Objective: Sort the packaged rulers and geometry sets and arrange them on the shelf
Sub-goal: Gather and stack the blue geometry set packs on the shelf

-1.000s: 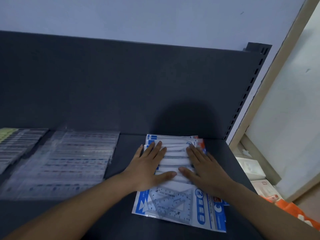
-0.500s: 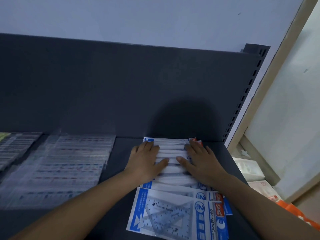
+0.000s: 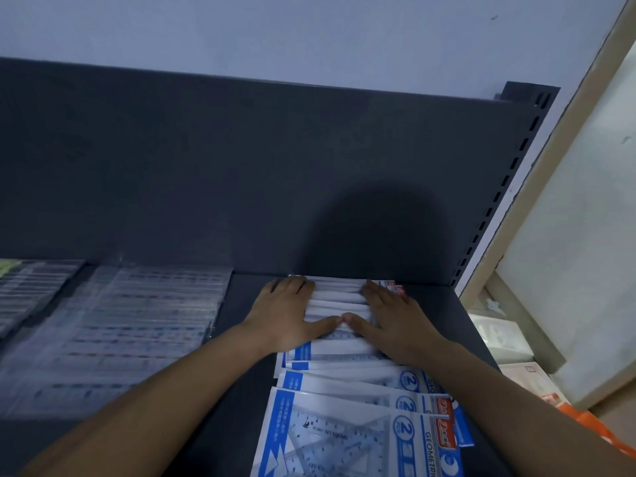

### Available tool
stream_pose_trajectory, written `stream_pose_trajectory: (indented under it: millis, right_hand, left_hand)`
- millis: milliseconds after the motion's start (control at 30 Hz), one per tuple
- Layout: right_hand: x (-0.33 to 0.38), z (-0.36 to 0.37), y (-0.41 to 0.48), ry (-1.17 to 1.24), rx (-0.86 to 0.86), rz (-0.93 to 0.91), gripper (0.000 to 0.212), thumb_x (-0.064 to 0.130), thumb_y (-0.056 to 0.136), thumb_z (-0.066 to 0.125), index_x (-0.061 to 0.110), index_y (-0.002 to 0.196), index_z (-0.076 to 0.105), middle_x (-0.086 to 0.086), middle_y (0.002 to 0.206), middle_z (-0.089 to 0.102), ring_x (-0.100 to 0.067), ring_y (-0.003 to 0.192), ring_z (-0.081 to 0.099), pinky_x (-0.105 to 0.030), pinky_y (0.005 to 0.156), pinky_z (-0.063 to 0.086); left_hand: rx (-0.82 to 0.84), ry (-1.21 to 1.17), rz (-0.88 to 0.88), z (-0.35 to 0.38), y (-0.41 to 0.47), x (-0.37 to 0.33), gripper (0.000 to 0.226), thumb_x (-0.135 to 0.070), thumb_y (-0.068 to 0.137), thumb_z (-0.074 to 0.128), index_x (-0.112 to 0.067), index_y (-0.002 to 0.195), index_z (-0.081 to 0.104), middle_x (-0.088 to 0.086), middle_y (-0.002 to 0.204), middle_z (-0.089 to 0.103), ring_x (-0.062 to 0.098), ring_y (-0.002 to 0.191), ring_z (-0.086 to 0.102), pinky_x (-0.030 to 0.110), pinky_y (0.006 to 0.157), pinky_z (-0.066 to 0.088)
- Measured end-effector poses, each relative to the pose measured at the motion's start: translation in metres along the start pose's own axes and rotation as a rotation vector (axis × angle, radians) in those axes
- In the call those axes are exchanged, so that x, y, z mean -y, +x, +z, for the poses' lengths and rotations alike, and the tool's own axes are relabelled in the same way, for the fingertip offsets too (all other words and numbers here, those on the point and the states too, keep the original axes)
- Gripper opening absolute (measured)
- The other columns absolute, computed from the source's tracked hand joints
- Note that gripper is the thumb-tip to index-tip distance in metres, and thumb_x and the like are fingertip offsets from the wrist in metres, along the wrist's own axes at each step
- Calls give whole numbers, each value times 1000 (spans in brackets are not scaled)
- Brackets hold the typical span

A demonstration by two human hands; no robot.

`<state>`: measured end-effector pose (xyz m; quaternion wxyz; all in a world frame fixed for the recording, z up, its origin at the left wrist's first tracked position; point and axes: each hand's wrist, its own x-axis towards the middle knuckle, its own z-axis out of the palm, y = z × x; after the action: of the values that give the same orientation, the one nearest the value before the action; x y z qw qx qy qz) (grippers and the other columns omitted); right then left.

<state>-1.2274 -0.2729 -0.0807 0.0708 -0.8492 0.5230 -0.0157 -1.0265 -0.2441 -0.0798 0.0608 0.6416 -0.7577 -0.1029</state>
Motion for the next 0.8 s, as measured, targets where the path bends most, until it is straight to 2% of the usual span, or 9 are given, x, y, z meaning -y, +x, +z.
stream_pose_trajectory:
  millis: [100,233,300,333,400,533,633,733,800]
  right_hand:
    - [1,-1,-2,-76,-44,23,141,85,36,-36,18,148,18,0,157,18,-16,141,22,-36,112,19]
    - [0,-4,3,-17,38,44,140,92,38,-24,17,150,13,-1,158,12,-16,143,16,-36,114,15]
    - [-1,-5,6,20,63,40,114,90,63,-2,17,150,12,0,159,9,-14,144,12,-35,116,11]
    - [0,-5,6,16,65,43,97,82,78,11,16,150,12,-1,159,9,-14,145,11,-35,117,10]
    - [1,-5,7,17,62,62,84,70,87,22,14,150,12,-3,158,10,-15,145,12,-36,118,9]
    - [3,3,8,-62,81,94,121,89,60,-8,9,150,10,-9,158,9,-20,145,9,-41,119,6]
    - [5,-1,6,-5,76,91,97,77,80,8,10,150,6,-8,159,1,-18,146,0,-41,119,-2]
    - [2,-14,-8,17,-21,14,107,81,68,-12,14,151,1,0,159,-5,-10,145,-8,-35,116,-12]
    - [3,-20,-26,26,-27,-82,108,83,63,-15,19,150,-1,11,155,-8,-4,142,-14,-33,115,-16]
  left_hand:
    - [-20,-42,-18,2,-2,0,98,-80,69,25,-20,147,23,-1,153,24,17,139,22,35,117,13]
    - [28,-180,-49,4,-1,1,98,-76,79,41,-16,150,12,1,158,9,19,143,13,35,118,13]
    - [40,-248,-64,6,1,0,98,-74,80,42,-15,151,8,1,159,3,18,145,7,34,119,12]
    - [41,-267,-66,6,1,-1,98,-73,80,42,-15,151,8,0,159,1,17,145,6,33,119,11]
    - [31,-279,-66,6,0,-1,96,-72,81,41,-15,151,8,0,159,1,16,145,5,31,119,10]
    - [5,-265,-84,7,0,2,72,-56,95,29,-17,151,8,1,159,1,15,146,2,28,117,1]
    - [-24,-425,-127,6,1,2,57,-40,101,25,-16,151,8,2,159,0,12,146,-1,28,116,-4]
    - [-147,-550,-149,2,-7,6,53,-30,102,29,-16,150,11,0,158,7,11,145,3,28,117,-2]
    - [-211,-618,-118,-1,-21,4,47,-23,102,31,-17,148,21,-4,153,22,11,143,14,27,117,8]
